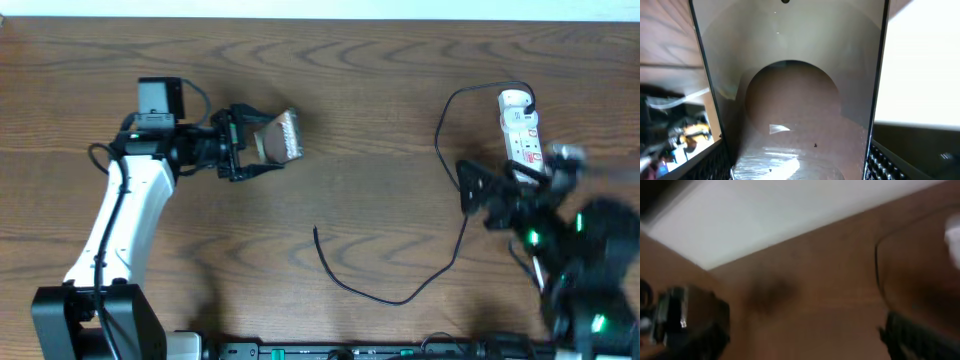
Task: Plug charger to phone and switch on socket
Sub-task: 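Move the right gripper toward the phone held by the left gripper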
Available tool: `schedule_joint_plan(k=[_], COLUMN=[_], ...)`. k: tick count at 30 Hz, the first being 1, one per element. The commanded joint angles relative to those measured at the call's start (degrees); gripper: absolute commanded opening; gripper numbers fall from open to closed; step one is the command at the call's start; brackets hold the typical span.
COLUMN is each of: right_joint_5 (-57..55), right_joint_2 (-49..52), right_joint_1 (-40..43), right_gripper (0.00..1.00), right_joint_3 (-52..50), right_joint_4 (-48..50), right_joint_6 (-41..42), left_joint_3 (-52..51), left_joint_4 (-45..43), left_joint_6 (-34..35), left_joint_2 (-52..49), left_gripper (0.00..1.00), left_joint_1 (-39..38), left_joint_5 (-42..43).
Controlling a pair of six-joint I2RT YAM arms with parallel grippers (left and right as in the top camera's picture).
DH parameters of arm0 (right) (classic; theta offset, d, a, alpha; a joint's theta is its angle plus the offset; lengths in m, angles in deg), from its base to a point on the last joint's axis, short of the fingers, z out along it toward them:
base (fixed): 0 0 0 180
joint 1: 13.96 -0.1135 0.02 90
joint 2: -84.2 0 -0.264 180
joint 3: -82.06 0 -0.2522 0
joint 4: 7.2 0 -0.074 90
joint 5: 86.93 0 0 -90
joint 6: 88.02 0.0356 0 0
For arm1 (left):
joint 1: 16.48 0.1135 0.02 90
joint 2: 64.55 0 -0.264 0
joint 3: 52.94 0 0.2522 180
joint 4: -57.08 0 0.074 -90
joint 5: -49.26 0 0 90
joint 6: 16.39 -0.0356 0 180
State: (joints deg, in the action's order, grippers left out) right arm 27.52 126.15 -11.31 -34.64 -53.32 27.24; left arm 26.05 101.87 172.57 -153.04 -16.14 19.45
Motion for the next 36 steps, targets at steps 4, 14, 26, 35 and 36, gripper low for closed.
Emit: schedule_joint_plan(k=[4, 14, 26, 35, 36], right_joint_5=[3.58, 25.03, 29.27, 29.03, 29.03], right_joint_2=[29.29, 48.15, 58.10, 58.47, 58.47], right_joint_1=[-0.52, -1.38, -5.31, -9.70, -10.56], right_gripper=[0.99, 0.99, 0.01, 0.99, 0.99], right_joint_3=[22.23, 23.54, 23.52, 23.52, 23.52], right_joint_4=[-23.74, -14.36, -13.60, -10.43, -10.01], right_joint_6=[-2.82, -1.46, 2.99, 2.14, 1.38], left_joint_3=[0.90, 0.90, 0.85, 0.83, 0.83], left_joint_4=[3.82, 12.35, 16.48, 18.97, 19.54], left_joint_6=[-1.44, -2.93, -3.39, -4.00, -4.00], left_joint_2=[1.27, 1.27, 1.27, 1.27, 1.27], left_gripper=[0.07, 0.07, 0.07, 0.07, 0.07], left_joint_1=[-5.62, -7.65, -7.67, -7.67, -7.67], left_joint_5=[-14.27, -25.29, -32.92, -40.59, -41.57])
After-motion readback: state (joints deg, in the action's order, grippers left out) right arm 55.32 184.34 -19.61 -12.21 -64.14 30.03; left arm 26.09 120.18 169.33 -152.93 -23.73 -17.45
